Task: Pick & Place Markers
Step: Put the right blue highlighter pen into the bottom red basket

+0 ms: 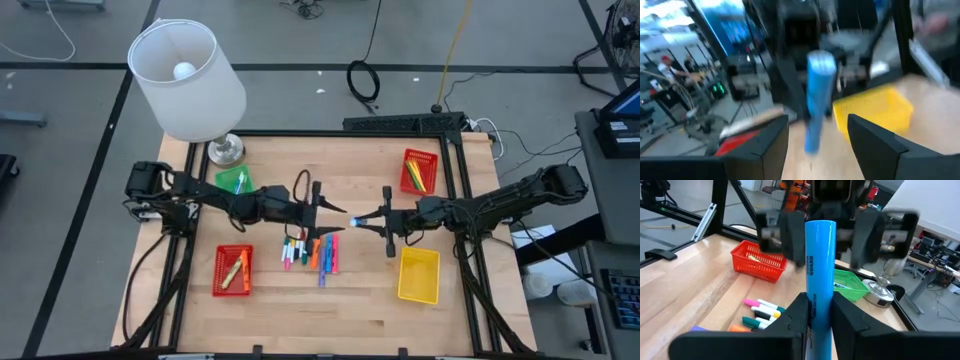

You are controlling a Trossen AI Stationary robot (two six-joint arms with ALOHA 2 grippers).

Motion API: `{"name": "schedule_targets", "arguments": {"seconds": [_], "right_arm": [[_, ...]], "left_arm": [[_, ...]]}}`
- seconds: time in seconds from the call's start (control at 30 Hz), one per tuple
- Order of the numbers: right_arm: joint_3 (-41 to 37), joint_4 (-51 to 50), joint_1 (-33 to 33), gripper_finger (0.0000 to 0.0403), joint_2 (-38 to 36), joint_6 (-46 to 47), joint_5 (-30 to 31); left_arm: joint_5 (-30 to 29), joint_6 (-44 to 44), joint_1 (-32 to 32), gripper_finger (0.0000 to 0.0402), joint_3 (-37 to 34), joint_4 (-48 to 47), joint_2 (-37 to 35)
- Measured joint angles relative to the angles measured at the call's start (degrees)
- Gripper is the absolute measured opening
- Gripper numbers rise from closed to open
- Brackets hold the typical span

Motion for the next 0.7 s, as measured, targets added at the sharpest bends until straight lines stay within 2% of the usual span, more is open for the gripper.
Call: {"name": "schedule_targets", "arguments": {"seconds": [0.2,0.7], "right_arm": [[0.0,1.1,0.0,0.0044,0.6,0.0,0.0],[0.1,8.0,0.0,0.0044,5.5,0.0,-0.1]], "left_arm": [[2.8,-2.0,-0.6,0.0212,0.0,3.3,0.0],[2.8,-4.8,-1.2,0.0212,0.0,4.3,0.0]]}}
